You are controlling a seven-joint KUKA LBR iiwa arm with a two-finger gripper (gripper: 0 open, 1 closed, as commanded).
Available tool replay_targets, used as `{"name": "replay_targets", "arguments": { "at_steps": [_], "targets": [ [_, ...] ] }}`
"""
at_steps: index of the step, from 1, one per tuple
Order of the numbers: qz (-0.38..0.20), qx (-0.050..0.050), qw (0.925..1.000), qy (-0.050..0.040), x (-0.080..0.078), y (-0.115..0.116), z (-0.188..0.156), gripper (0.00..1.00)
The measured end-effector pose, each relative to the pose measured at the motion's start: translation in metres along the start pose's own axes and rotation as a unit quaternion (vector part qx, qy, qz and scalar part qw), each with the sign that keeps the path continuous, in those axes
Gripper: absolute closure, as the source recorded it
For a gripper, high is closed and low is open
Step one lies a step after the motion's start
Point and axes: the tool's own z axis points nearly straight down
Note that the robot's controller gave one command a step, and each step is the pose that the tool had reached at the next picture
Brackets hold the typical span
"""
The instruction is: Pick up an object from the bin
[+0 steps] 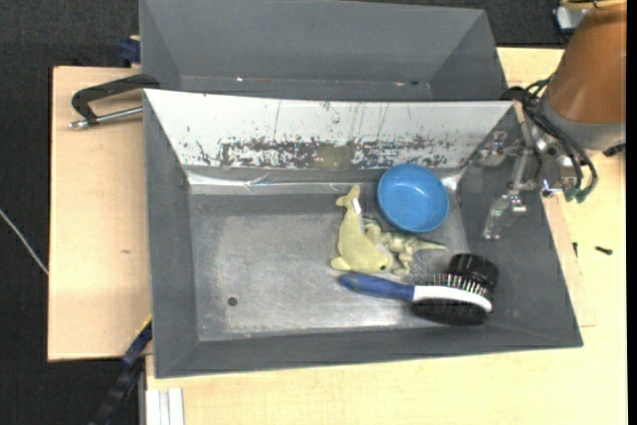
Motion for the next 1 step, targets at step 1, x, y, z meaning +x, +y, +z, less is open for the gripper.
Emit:
{"name": "replay_targets", "arguments": {
  "at_steps": [1],
  "targets": [
    [-0.137, -0.001, 0.9906, -0.0017, -0.0117, 0.0516, 0.1037, 0.00]
  ]
}}
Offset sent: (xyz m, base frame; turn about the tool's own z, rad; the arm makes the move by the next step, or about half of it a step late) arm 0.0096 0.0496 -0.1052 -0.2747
